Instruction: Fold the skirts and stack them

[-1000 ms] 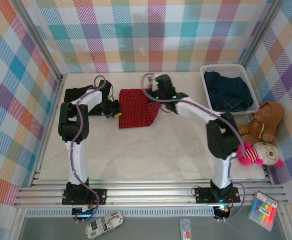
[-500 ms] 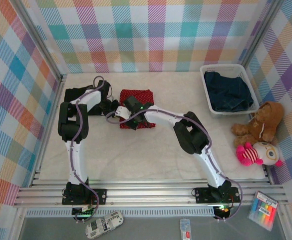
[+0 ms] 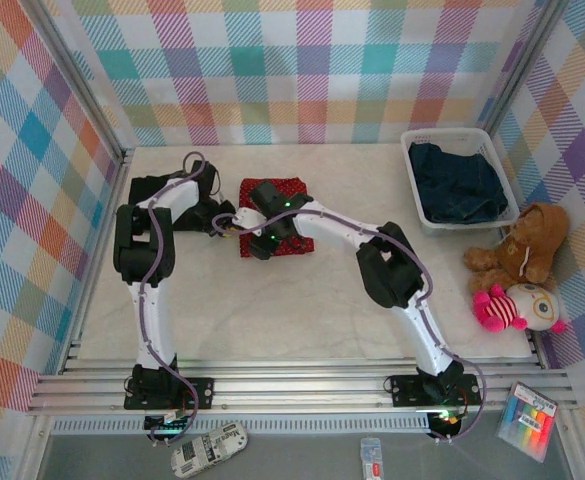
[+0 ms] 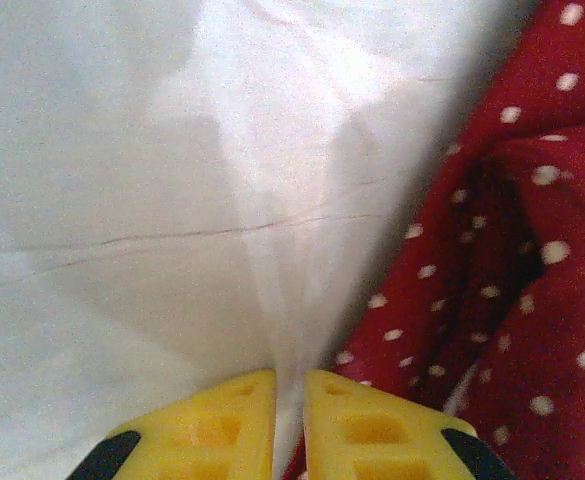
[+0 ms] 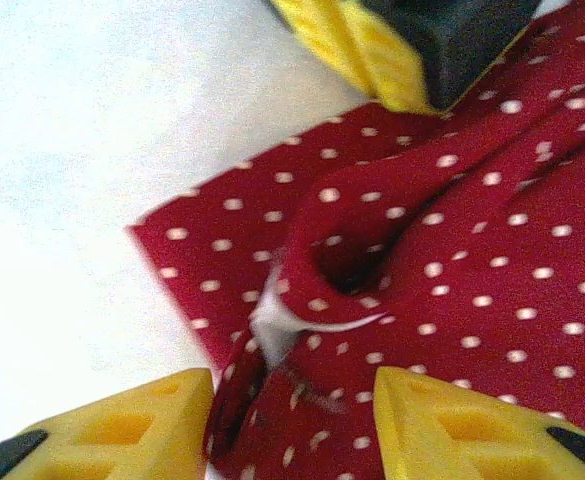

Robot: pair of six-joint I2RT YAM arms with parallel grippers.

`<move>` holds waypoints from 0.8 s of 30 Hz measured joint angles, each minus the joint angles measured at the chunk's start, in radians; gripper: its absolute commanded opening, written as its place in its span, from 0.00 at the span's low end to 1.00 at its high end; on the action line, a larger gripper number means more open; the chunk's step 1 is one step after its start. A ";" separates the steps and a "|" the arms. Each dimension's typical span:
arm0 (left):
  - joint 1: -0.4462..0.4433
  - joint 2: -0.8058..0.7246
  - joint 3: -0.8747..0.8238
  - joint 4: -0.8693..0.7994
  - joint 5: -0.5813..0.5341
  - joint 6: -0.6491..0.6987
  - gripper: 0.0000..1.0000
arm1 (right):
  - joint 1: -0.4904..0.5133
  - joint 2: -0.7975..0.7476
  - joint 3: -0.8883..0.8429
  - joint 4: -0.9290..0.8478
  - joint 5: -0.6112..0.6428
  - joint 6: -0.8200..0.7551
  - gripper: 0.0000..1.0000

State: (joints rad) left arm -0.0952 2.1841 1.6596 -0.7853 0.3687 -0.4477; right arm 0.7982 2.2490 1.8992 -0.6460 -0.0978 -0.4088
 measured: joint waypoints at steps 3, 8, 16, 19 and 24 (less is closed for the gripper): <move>0.013 -0.051 -0.002 -0.042 -0.061 0.001 0.18 | -0.039 -0.073 -0.037 0.008 -0.062 0.067 0.35; 0.008 -0.164 -0.021 -0.046 -0.053 -0.012 0.18 | -0.164 -0.126 -0.023 0.068 -0.060 0.260 0.12; -0.092 -0.178 -0.021 0.045 0.098 -0.077 0.18 | -0.277 0.023 0.137 0.035 -0.004 0.473 0.02; -0.137 -0.142 -0.020 0.067 0.130 -0.091 0.18 | -0.273 0.103 0.204 0.005 -0.021 0.490 0.02; -0.161 -0.063 -0.055 0.080 0.119 -0.107 0.18 | -0.266 0.209 0.257 -0.039 -0.034 0.523 0.02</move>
State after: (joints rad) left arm -0.2558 2.1208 1.6043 -0.7052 0.4881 -0.5545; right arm 0.5320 2.4580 2.1563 -0.6853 -0.1314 0.1143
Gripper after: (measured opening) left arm 0.178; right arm 0.061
